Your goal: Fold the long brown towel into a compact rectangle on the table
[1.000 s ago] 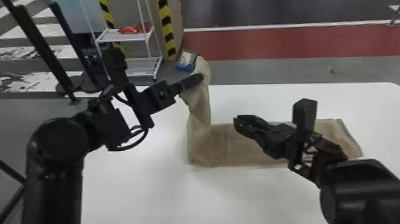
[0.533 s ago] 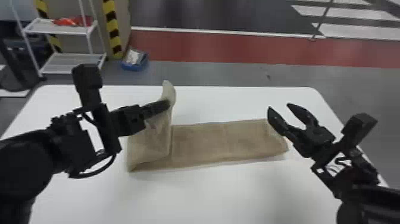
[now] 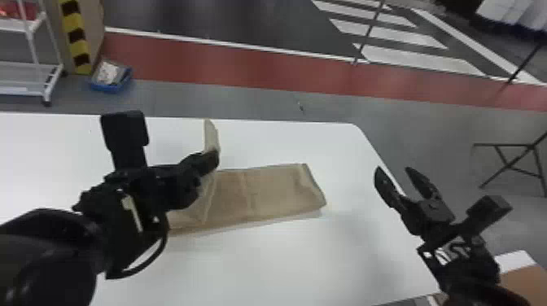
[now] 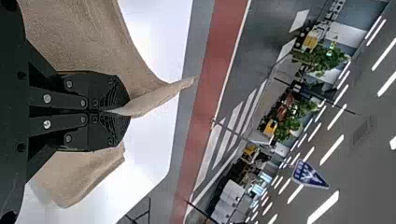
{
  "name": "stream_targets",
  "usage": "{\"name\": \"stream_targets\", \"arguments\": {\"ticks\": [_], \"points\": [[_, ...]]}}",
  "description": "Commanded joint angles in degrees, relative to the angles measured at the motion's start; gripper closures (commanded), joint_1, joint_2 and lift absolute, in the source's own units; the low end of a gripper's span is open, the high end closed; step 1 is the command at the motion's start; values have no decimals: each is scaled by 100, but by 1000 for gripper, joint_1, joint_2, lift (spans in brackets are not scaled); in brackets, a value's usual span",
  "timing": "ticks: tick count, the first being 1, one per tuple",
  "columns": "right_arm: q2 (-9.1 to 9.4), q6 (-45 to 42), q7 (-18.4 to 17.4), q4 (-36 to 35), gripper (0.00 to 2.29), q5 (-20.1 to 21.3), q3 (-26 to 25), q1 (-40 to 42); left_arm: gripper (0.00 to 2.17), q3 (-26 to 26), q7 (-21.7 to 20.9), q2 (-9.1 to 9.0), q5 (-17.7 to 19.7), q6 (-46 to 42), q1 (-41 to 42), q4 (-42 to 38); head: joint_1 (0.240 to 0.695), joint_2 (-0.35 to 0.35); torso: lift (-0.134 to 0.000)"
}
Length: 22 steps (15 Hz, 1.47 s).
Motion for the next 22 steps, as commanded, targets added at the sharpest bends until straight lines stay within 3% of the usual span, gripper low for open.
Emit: {"name": "stream_targets", "arguments": {"ticks": [1,6,7,8,9,14,17,18,19,22], "points": [[-51,-205,36,215,83,-57,-53,17,1663,-202,16,-119,-237,-128,-26,268,691,-350,-124],[-69,-381,142,470,83,-110,-97,-27,1646,-352,86,-160,-289,-374,-61,532,695,-350,-124],[-77,-398,151,505,83,-145,-88,-27,1173,-422,60,-160,-298,-480,-61,575,695,-350,-124],[-69,-398,151,505,83,-137,-62,-27,269,-449,-64,-160,-289,-497,-87,672,695,-350,-124],[-69,-398,151,505,83,-137,-27,-27,-1,-510,-169,-160,-272,-515,-114,734,695,-350,-124],[-16,-363,151,417,83,-163,246,-9,33,-686,-301,-160,-237,-1165,-131,1182,695,-350,-124],[46,-363,-52,356,93,-154,571,-1,33,-378,-310,-160,-245,-1236,80,980,695,-350,-124],[133,-328,-201,198,124,-31,729,-1,33,-194,-318,-75,-272,-1236,167,813,695,-350,-124],[239,-152,-368,13,134,118,896,8,33,-35,-310,259,-272,-1236,211,637,695,-350,-124],[714,551,-667,-541,218,857,1432,-44,33,685,-441,918,-34,-1236,616,110,695,-350,-124]]}}
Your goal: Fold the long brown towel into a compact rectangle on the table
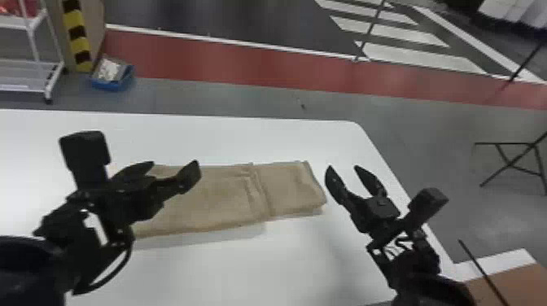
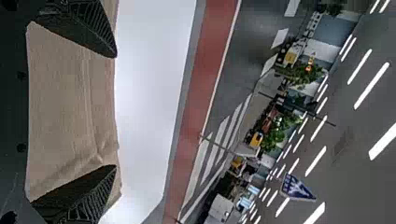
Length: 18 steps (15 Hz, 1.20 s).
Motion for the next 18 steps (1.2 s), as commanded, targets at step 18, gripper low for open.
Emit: {"name": "stream_targets", "arguments": {"ticks": [18], "points": [[593,2601,-496,-98,410,1620,1443,-891,36,1113,-373,779,472,-316,923,-678,695,-33,-124]]}}
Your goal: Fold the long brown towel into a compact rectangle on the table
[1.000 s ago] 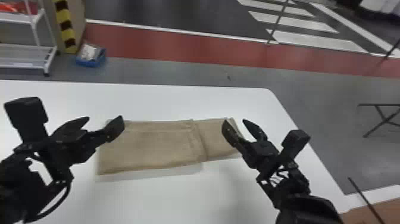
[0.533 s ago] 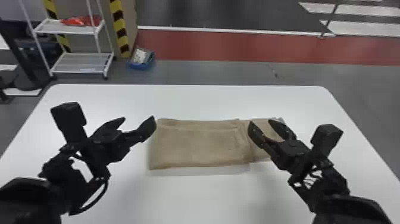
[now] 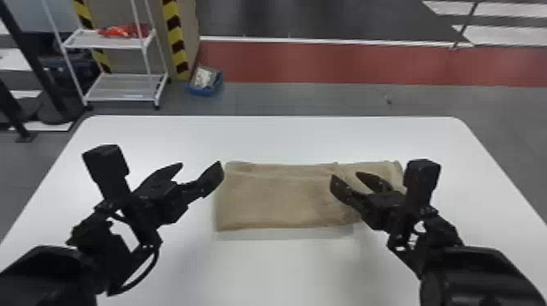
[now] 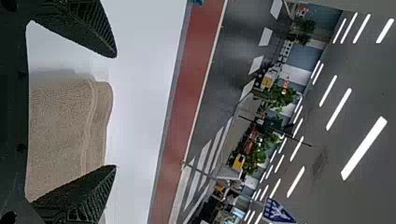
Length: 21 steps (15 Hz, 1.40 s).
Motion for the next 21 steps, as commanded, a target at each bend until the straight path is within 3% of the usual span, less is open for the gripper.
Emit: {"name": "stream_targets", "arguments": {"ticks": [1,3,6,8,12,16,21], "points": [[5,380,-9,144,424,69,64,-191,36,83,-44,-8,56,-14,57,10,695,-28,-124],[5,643,-9,240,535,87,143,-296,36,153,-79,-8,127,-31,101,10,695,-19,-124],[5,555,0,258,1207,60,161,-296,36,180,-115,-8,179,-31,101,54,695,-5,-124],[5,415,8,249,1457,60,170,-287,36,180,-115,-17,179,-31,101,71,695,1,-124],[5,-77,35,170,1507,43,222,-305,36,162,-115,-60,179,-31,109,106,695,4,-124],[-97,-1062,290,205,1507,-309,99,-375,36,162,-115,-78,171,-31,136,159,695,4,-124],[-132,-1167,-9,1778,1507,342,143,-1043,36,153,-115,-113,162,-31,136,194,695,-14,-124]]}}
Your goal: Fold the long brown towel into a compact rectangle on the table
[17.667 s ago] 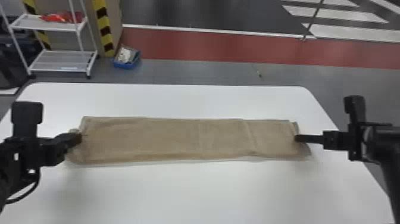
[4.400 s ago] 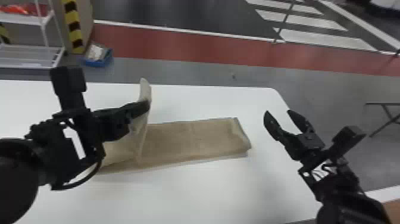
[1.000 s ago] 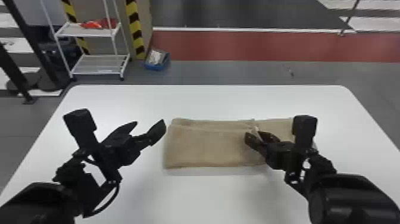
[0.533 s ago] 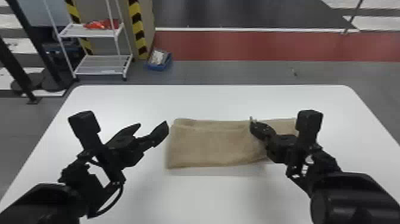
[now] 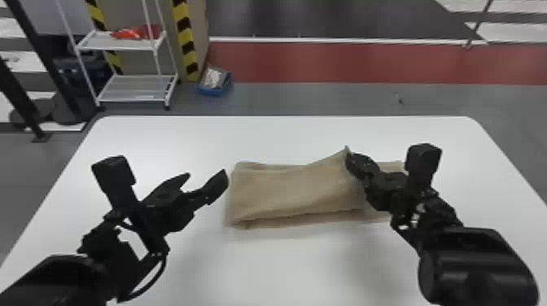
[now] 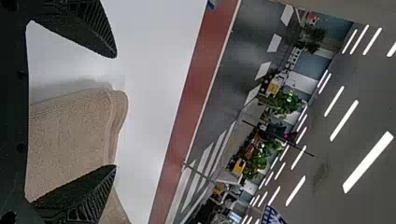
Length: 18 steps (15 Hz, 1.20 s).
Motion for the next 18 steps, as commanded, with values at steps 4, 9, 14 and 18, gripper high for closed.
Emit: {"name": "stream_targets", "arguments": {"ticks": [4,9,14,18], "points": [[-1,-701,-72,799,1507,244,22,-366,36,9,0,-16,-15,0,35,49,695,-22,-124],[-1,55,-160,817,1477,332,31,-472,36,-17,-26,-16,-6,0,18,40,695,-22,-124],[-1,248,-178,-115,9,156,-75,73,36,-34,-26,-16,-6,0,-18,49,695,-30,-124],[-1,1215,-231,-959,73,-11,-259,363,36,-52,-35,-25,3,0,-18,76,695,-43,-124]]}}
